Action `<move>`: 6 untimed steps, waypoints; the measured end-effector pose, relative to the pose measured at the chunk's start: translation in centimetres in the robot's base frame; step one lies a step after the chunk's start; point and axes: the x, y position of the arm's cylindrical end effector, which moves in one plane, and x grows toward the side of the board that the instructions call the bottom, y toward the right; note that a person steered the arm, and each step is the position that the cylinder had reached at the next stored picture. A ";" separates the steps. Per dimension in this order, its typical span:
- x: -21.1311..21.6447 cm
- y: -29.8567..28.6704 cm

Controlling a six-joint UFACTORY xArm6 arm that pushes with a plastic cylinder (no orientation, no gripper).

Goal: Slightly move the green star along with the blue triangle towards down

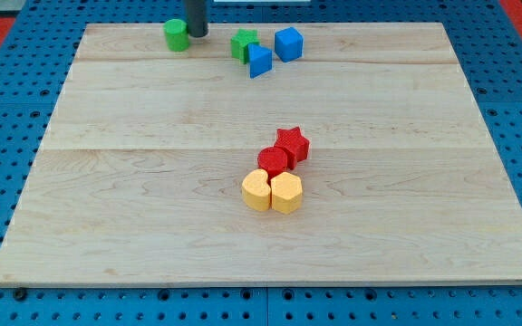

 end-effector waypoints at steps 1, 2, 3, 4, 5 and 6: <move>1.9 -1.6; -3.0 2.8; -3.7 4.7; 2.1 10.1; 8.4 9.6; 7.2 9.2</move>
